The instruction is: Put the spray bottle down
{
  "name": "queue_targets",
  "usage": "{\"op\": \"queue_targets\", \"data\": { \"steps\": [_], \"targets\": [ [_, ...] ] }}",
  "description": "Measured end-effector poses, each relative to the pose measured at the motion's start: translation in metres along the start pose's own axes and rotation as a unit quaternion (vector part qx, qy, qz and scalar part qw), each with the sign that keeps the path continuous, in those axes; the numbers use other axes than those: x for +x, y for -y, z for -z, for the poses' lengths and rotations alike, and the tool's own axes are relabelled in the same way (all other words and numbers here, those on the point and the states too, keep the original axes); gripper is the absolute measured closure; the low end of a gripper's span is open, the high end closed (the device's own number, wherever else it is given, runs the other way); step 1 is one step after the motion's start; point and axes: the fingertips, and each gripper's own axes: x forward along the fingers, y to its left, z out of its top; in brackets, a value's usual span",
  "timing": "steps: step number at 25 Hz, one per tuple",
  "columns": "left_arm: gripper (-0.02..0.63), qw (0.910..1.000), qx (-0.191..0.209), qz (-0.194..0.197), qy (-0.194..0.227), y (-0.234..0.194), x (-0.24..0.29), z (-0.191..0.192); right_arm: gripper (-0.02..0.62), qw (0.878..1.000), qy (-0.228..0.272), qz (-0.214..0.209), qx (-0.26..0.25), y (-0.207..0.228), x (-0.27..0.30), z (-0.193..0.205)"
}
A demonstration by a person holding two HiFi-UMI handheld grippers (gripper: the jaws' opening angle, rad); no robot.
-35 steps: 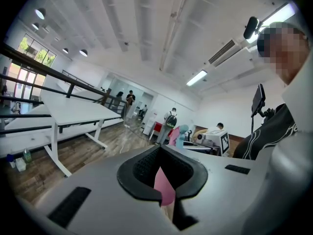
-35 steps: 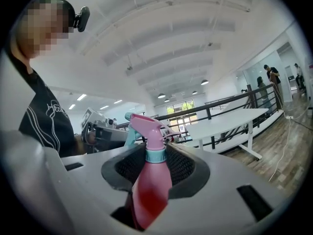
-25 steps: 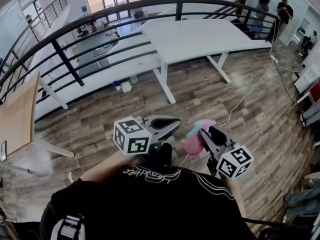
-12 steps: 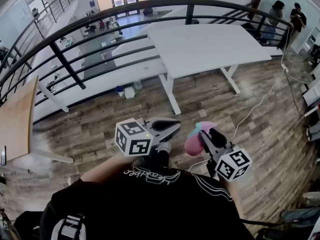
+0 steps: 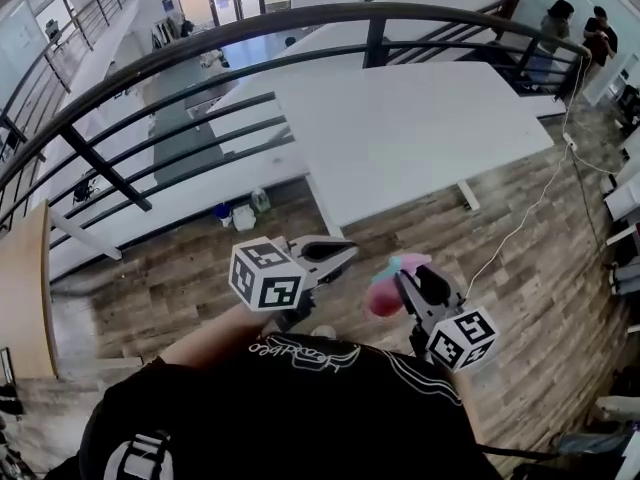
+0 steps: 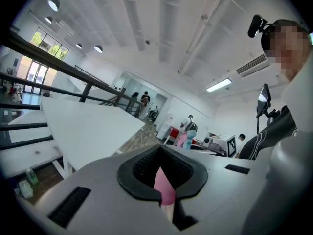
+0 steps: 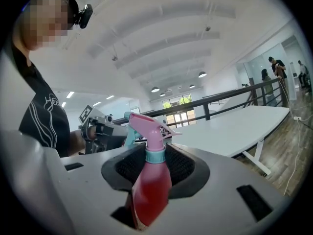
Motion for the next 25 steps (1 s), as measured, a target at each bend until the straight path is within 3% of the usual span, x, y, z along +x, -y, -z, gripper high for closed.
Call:
{"op": "queue_targets", "data": {
  "steps": [6,12,25],
  "targets": [
    [0.598,0.9999,0.000,0.011,-0.001,-0.079,0.028,-0.046,0.463,1.000,0.000,0.017,-0.012,0.053,0.068,-0.035],
    [0.598,0.9997,-0.015,0.015,-0.009,-0.117,0.052,-0.052,0.463,1.000,-0.012,0.012,-0.018,0.080,0.104,-0.037],
    [0.598,0.9990,-0.028,-0.028,-0.023,-0.204,0.115,-0.098,0.463,1.000,-0.017,-0.018,-0.012,0.181,0.184,-0.065]
  ]
}}
